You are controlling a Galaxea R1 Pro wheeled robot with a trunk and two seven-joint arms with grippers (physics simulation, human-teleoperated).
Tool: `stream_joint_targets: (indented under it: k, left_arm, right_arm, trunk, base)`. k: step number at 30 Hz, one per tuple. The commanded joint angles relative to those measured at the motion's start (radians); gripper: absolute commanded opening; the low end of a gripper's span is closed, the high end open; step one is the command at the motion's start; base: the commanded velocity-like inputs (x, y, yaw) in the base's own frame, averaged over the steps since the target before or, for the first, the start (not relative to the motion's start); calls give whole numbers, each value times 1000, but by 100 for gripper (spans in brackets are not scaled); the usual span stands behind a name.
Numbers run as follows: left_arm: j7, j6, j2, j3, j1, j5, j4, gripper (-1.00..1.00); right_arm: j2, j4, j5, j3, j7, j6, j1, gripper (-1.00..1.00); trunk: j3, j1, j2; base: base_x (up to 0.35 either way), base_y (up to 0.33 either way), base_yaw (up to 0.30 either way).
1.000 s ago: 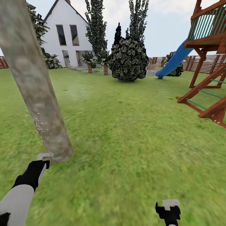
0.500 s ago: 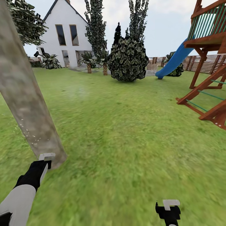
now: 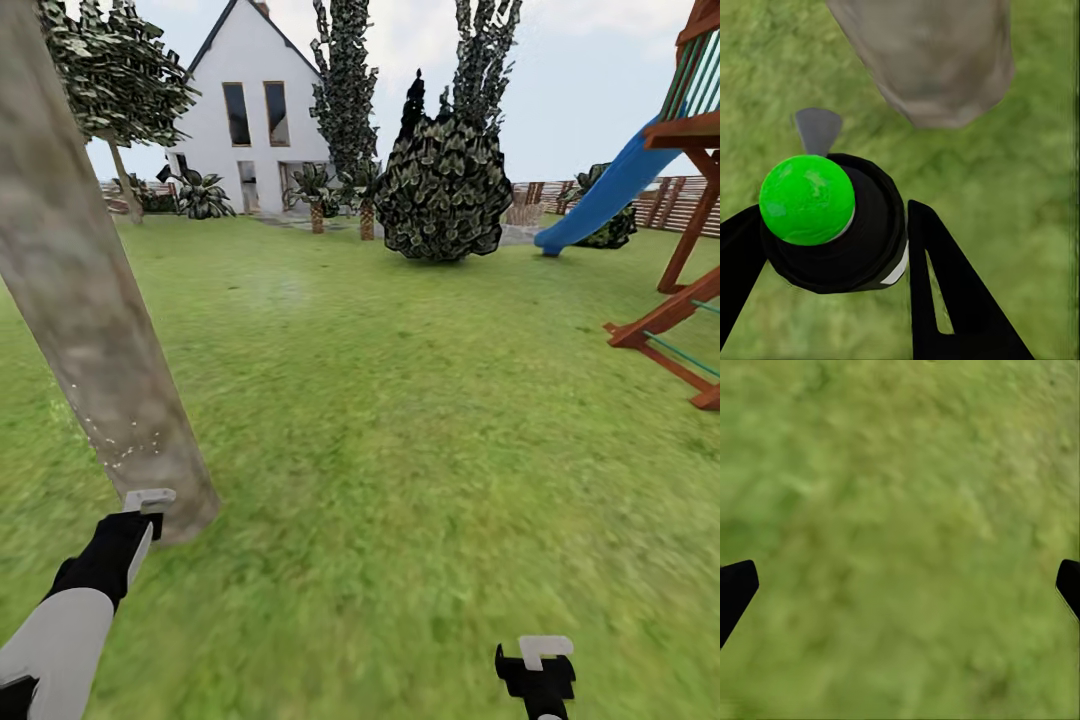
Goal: In the garden, pick up the pesticide atomizer on the floor and spray pesticide onto both trees until each tree trunk is fully covered.
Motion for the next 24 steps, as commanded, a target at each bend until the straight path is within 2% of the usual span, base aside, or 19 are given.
stream_joint_targets:
  k: [1, 8, 10, 12, 13, 16, 18, 24]
  left_arm:
    - [0, 6, -2, 2, -1, -3, -1, -100]
    - [3, 4, 3, 12, -1, 3, 28, -100]
    - [6, 5, 20, 15, 1, 0, 34, -100]
    - [7, 5, 56, 16, 42, 1, 36, -100]
    - [7, 5, 61, 16, 52, 1, 36, -100]
    - [7, 4, 51, 17, 58, 5, 31, -100]
    - [8, 3, 32, 17, 59, 19, 26, -100]
    - [9, 3, 23, 17, 59, 28, 22, -100]
  right_arm:
    - [0, 2, 11, -7, -4, -4, -1, 100]
    - [0, 3, 10, -7, -3, -3, -1, 100]
    - [0, 2, 10, -8, -4, -4, -1, 100]
    - [0, 2, 9, -8, -4, -4, -1, 100]
    - [0, 2, 9, -8, -4, -4, -1, 100]
    - [0, 2, 9, -7, -4, -4, -1, 100]
    - [0, 3, 10, -7, -4, -5, -1, 100]
    - [0, 2, 11, -7, -4, -5, -1, 100]
  trunk:
    - [-1, 0, 0]
    - [-1, 0, 0]
    - [-1, 0, 0]
    - [-1, 0, 0]
    - [-1, 0, 0]
    - [-1, 0, 0]
    - [-1, 0, 0]
    - [-1, 0, 0]
  base:
    - [252, -172, 6]
    - [252, -172, 1]
    - [252, -172, 0]
    - [241, -161, 119]
    - [113, -72, 247]
    - [31, -20, 269]
    - [3, -2, 277]
    - [0, 0, 278]
